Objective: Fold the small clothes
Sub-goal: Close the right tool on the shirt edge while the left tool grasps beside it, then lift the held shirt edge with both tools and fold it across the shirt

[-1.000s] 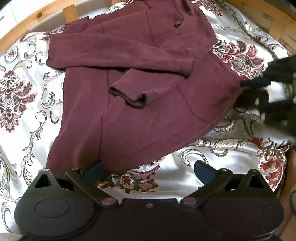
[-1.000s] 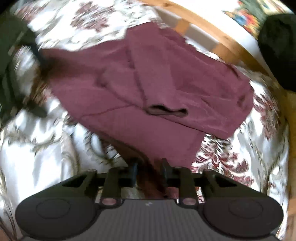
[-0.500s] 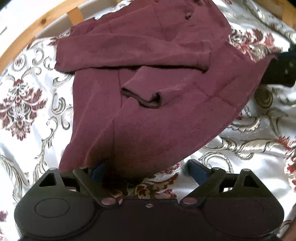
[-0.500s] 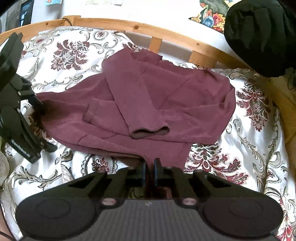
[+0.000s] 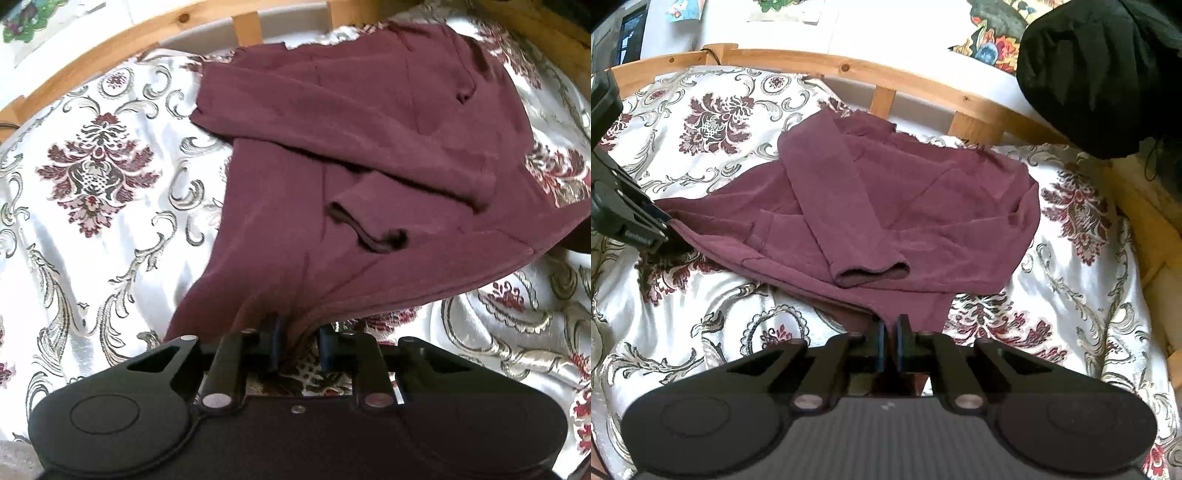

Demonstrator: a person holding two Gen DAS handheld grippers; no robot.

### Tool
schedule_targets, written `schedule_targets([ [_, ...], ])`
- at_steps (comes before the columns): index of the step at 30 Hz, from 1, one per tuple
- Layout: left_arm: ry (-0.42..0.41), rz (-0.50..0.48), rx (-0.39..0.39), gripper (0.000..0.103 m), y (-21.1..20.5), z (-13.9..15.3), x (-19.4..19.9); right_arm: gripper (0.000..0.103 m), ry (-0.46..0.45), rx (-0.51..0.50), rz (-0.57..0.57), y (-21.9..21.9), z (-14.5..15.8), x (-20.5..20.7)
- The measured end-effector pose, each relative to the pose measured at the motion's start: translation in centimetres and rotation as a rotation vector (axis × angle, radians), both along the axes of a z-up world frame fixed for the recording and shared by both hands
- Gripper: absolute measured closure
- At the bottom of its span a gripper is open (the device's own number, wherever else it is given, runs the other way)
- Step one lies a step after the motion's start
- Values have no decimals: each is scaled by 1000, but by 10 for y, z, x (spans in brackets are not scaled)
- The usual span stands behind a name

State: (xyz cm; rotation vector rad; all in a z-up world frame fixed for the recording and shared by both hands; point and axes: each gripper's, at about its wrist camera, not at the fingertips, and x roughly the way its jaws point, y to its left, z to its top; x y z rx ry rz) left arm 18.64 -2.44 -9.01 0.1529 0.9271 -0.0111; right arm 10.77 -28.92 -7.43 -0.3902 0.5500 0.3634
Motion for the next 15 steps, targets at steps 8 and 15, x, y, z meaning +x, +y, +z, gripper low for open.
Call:
schedule_targets([
  [8, 19, 42, -29, 78, 7, -2, 3, 97, -27, 9, -40, -6, 4, -1],
  [15, -59, 44, -78, 94, 13, 7, -6, 98, -61, 3, -47, -8, 5, -5],
])
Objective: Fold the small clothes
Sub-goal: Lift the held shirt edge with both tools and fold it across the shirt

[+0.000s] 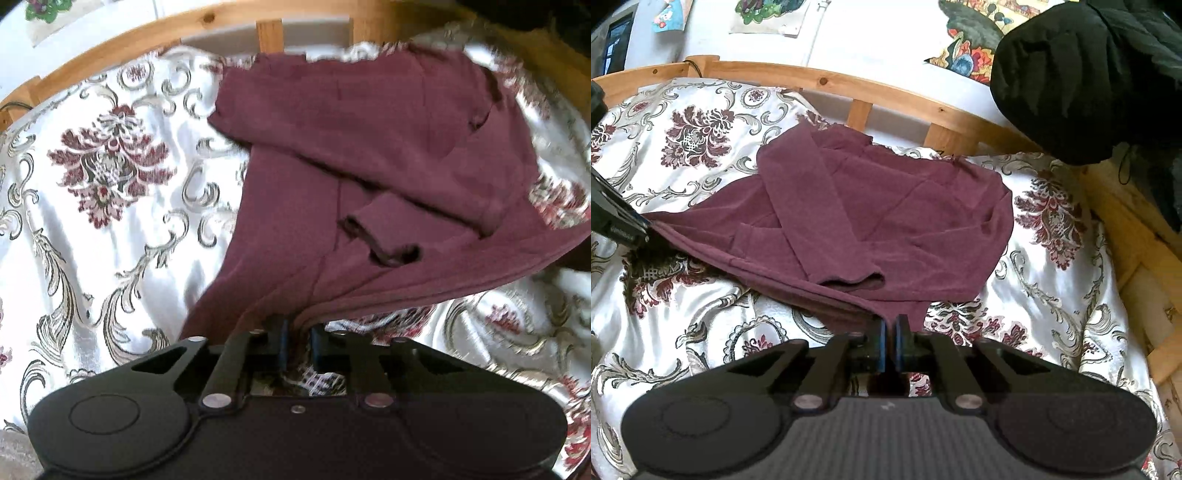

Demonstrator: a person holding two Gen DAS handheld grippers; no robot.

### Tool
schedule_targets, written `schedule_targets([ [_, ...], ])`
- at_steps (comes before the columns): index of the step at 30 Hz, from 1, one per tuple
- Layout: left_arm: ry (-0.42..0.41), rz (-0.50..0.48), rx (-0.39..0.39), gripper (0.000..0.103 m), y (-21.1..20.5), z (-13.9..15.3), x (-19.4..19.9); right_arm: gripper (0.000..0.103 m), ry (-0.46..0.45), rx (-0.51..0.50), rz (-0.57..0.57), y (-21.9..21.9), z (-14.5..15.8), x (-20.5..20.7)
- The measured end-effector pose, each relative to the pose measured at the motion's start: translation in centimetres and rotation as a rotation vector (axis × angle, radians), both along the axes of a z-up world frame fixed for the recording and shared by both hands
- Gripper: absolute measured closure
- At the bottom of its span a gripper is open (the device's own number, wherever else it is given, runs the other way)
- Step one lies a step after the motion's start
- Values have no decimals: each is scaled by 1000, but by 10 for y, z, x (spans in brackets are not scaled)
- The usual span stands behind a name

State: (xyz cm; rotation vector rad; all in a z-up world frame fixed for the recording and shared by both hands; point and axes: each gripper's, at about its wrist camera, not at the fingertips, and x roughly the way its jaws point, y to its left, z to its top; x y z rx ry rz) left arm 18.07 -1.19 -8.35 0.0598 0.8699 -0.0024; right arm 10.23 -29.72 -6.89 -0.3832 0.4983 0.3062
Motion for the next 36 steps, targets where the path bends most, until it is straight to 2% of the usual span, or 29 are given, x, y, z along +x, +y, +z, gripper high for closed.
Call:
schedule_targets([
  [4, -151, -19, -39, 96, 3, 20, -20, 98, -68, 12, -10, -3, 10, -15],
  [7, -263, -22, -47, 97, 6, 36, -39, 98, -68, 101, -12, -10, 22, -30],
  [15, -414, -30, -168, 97, 21, 67, -96, 98, -155, 237, -38, -19, 49, -81],
  [20, -462, -65, -231, 97, 31, 86, -139, 98, -186, 328, -56, -29, 62, -125],
  [27, -480, -151, -191, 97, 29, 96, -184, 98, -201, 326, -68, -32, 64, -166],
  [31, -466, -170, -178, 97, 27, 97, -181, 98, -196, 318, -93, -29, 65, -162],
  [36, -481, -207, -121, 97, 22, 107, -155, 98, -188, 288, -116, -28, 68, -132],
])
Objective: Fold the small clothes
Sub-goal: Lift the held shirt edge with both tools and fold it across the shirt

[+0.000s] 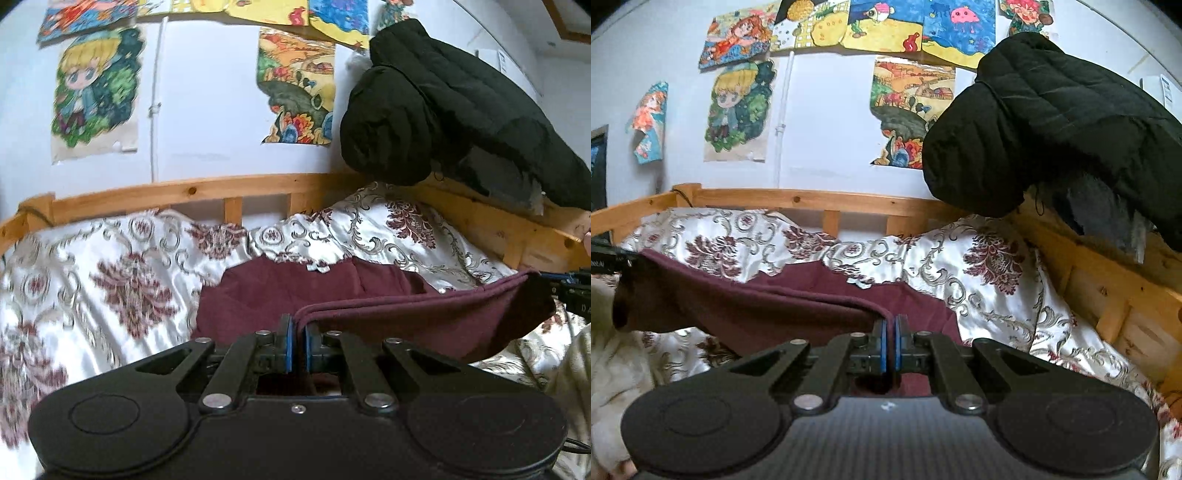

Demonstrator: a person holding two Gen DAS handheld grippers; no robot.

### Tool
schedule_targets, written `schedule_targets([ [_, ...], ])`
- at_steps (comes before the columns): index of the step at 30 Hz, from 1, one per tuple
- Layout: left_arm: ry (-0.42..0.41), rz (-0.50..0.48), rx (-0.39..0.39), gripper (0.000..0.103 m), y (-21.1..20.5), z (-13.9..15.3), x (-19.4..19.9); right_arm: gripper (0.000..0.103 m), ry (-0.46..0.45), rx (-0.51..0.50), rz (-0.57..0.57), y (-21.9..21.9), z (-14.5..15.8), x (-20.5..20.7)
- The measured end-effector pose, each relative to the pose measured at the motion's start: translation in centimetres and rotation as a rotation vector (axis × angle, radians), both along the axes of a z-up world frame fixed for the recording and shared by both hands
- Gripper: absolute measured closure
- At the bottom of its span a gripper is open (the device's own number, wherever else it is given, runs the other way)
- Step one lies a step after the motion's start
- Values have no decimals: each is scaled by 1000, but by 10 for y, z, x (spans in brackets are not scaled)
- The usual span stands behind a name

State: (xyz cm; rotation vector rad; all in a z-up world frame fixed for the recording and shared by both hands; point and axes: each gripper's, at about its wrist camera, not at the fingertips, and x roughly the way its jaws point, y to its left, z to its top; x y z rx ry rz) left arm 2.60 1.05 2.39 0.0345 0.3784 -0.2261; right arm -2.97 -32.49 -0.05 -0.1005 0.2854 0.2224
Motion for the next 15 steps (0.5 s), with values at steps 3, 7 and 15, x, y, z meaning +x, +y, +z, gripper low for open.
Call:
schedule_targets([
  [3, -7, -15, 42, 97, -5, 6, 27, 98, 22, -5, -7, -1, 3, 30],
  [7, -10, -23, 78, 97, -10, 11, 72, 98, 24, -25, -13, -1, 2, 76],
  [15, -93, -41, 108, 97, -19, 2, 162, 98, 35, -70, -67, 6, -13, 178],
])
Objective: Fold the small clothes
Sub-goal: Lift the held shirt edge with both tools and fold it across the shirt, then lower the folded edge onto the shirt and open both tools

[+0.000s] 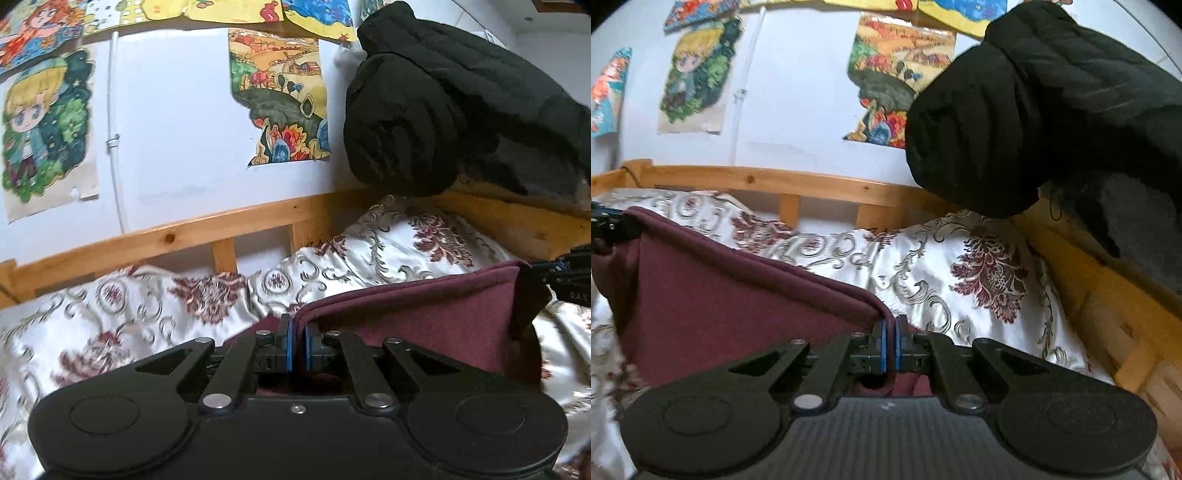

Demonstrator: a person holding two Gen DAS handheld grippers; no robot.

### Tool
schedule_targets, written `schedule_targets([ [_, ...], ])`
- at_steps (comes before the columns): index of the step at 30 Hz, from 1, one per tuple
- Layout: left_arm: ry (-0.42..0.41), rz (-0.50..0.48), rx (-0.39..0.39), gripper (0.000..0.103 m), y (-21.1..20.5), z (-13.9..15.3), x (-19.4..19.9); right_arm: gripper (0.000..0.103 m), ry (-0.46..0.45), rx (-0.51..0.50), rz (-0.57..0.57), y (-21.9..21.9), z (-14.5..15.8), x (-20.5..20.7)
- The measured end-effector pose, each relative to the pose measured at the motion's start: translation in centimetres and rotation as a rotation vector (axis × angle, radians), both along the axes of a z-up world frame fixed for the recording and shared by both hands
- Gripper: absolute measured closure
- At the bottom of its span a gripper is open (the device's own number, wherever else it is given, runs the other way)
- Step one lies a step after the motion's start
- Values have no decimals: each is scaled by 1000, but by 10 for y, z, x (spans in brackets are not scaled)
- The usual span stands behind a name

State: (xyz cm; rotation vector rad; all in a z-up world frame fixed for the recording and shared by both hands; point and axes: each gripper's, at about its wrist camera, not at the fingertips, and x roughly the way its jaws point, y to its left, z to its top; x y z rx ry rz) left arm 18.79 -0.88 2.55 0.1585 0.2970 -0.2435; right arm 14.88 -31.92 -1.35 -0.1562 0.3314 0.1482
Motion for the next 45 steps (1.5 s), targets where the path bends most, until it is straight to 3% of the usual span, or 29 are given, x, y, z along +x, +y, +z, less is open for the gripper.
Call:
schedule_targets([
  [3, 0, -3, 13, 97, -3, -11, 36, 98, 3, 2, -12, 1, -11, 32],
  [8, 51, 33, -49, 97, 3, -31, 87, 98, 4, -33, -9, 9, -32, 73],
  [17, 149, 90, -103, 97, 13, -68, 145, 98, 45, -49, -13, 27, -67, 131],
  [25, 271, 107, -279, 94, 31, -90, 165, 97, 92, -54, -17, 29, -84, 140],
  [28, 291, 118, -326, 84, 36, -91, 165, 97, 97, -70, -15, 31, -87, 139],
  [30, 296, 123, -348, 69, 39, -89, 163, 97, 95, -74, -16, 32, -87, 138],
  [32, 292, 128, -380, 36, 44, -86, 159, 96, 91, -79, -18, 31, -86, 136],
  [33, 289, 133, -397, 31, 47, -84, 157, 94, 91, -76, -17, 30, -86, 135],
  [35, 279, 141, -434, 25, 54, -80, 150, 81, 94, -64, -17, 28, -84, 133],
  [37, 288, 139, -460, 17, 61, -75, 146, 60, 99, -38, -23, 24, -82, 131],
  [39, 292, 133, -478, 12, 66, -72, 139, 48, 117, 15, -20, 19, -79, 128],
  [43, 350, 91, -452, 3, 62, -73, 126, 15, 172, 89, -18, 10, -74, 115],
  [45, 389, 57, -426, 2, 55, -77, 122, 10, 199, 94, -8, 9, -74, 106],
])
